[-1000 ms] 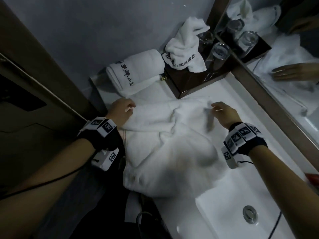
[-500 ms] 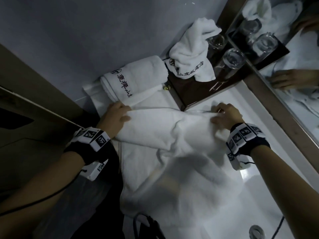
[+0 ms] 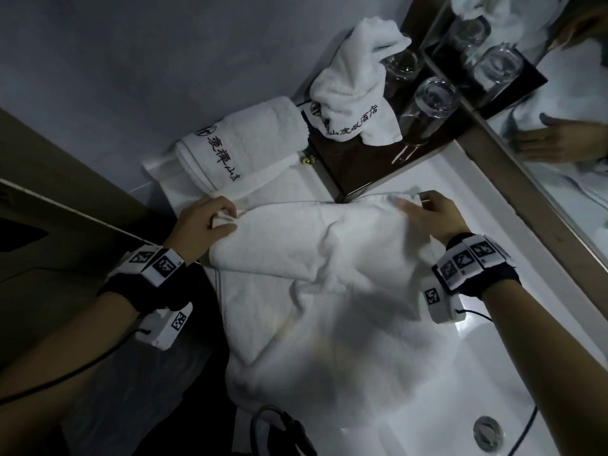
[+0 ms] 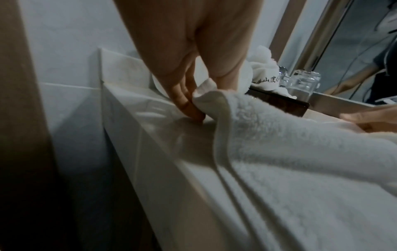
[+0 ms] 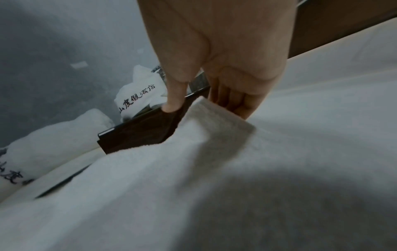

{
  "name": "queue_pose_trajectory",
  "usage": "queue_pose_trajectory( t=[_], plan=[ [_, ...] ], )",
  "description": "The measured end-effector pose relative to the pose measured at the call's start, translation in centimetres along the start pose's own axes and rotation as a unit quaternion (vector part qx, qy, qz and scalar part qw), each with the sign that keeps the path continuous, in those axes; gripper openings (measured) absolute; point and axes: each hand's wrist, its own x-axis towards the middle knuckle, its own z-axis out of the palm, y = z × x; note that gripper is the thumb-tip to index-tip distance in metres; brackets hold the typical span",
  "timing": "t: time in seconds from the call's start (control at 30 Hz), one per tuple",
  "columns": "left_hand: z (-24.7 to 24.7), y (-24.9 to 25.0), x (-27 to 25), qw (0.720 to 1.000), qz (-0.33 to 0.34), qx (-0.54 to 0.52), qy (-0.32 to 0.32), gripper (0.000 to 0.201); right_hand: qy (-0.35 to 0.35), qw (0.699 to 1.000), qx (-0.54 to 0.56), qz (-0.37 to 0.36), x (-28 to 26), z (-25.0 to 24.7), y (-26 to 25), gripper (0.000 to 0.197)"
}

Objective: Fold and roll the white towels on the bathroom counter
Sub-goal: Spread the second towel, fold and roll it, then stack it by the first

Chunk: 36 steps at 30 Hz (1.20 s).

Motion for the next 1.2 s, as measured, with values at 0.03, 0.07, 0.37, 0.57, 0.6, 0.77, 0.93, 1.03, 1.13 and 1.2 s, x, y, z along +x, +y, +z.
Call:
queue_pose_trajectory(
  t=[0.03, 0.07, 0.37, 0.57, 0.6, 0.77, 0.93, 1.03, 1.13, 1.2],
  plan=[
    [0.1, 0.0, 0.0, 1.0, -0.01, -0.005, -0.005, 0.017, 0.004, 0.999, 0.032, -0.005, -0.1, 0.1, 0.0, 0.033],
    [0.1, 0.0, 0.0, 1.0, -0.022, -0.014, -0.003, 0.019, 0.006, 0.997, 0.078, -0.01, -0.3, 0.1, 0.0, 0.028],
    [-0.4, -0.5, -0.6, 0.995, -0.072, -0.07, -0.005, 0.015, -0.009, 0.997, -0.07, -0.012, -1.2, -1.6, 3.0, 0.017],
    [-0.5, -0.1, -0.7, 0.992, -0.107, -0.058, 0.04, 0.013, 0.048, 0.998, -0.016, 0.023, -1.0, -1.1, 2.2, 0.019],
    [-0.4, 0.1, -0.7, 0.992, -0.11, -0.048, 0.048, 0.014, 0.051, 0.998, -0.014, 0.024, -0.9, -1.0, 1.9, 0.019],
    [-0.5, 0.5, -0.7, 0.991, -0.117, -0.025, 0.065, 0.011, 0.035, 0.998, -0.047, 0.018, -1.0, -0.4, 0.9, 0.017],
    [-0.2, 0.6, -0.6, 0.99, -0.12, -0.062, 0.051, 0.019, 0.016, 0.999, -0.033, 0.026, -1.3, -0.2, 0.6, 0.019],
    [-0.2, 0.8, -0.5, 0.993, -0.102, -0.053, 0.027, 0.016, 0.008, 0.999, -0.023, 0.046, -1.3, -0.3, 0.3, 0.026],
    [-0.8, 0.9, -0.6, 0.997, -0.081, -0.016, -0.011, 0.02, 0.003, 0.999, -0.032, 0.015, -1.2, -0.8, 0.5, 0.025],
    [-1.5, 1.0, -0.7, 0.997, -0.071, -0.03, -0.023, 0.029, 0.012, 1.0, -0.017, 0.015, -1.2, -1.3, 0.7, 0.028]
  ],
)
